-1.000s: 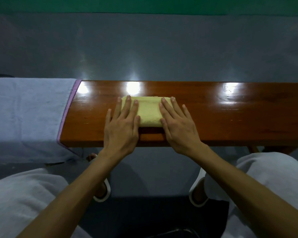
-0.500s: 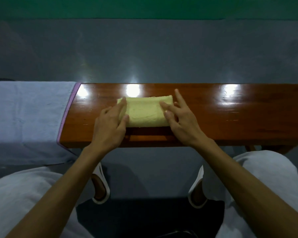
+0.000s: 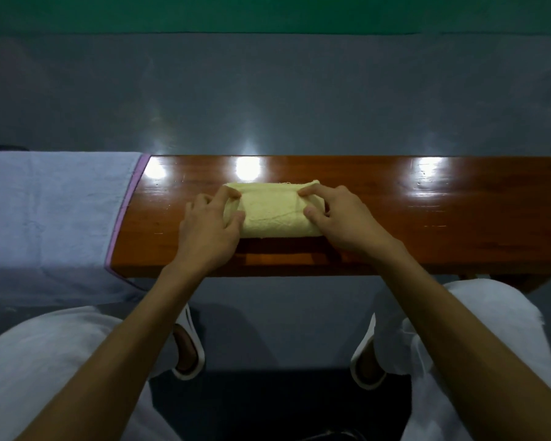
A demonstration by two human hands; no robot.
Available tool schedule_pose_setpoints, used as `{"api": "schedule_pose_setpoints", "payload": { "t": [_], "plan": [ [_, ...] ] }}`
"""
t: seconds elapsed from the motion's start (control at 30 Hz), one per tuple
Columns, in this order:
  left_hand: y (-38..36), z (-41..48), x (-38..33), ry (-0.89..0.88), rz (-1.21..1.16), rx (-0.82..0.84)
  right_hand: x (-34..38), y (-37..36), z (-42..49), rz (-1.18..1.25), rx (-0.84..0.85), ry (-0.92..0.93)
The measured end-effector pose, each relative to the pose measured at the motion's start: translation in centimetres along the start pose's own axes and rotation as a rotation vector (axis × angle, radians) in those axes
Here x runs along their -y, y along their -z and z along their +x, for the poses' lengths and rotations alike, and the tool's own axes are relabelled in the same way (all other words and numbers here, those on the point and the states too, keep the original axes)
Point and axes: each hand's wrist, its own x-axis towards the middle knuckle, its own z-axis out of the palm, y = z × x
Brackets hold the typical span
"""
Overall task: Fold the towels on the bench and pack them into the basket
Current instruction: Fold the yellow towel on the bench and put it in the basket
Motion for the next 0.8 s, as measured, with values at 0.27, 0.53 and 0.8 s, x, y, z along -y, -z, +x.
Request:
{"api": "schedule_pose_setpoints", "payload": {
  "t": [0.27, 0.53, 0.8],
  "plan": [
    [-0.8, 1.4, -1.3, -0.039, 0.044, -0.066, 0.2, -1.0, 1.4, 0.075, -0.084, -0.014],
    [-1.0, 1.9, -2.7, -0.027, -0.170, -0.103, -0.9, -0.6, 2.9, 0.240, -0.133, -0.005],
    [-1.3, 1.8, -2.8, -0.061, -0.342, -0.069, -2.2, 0.6, 3.0, 0.278, -0.093, -0.043]
  ]
}}
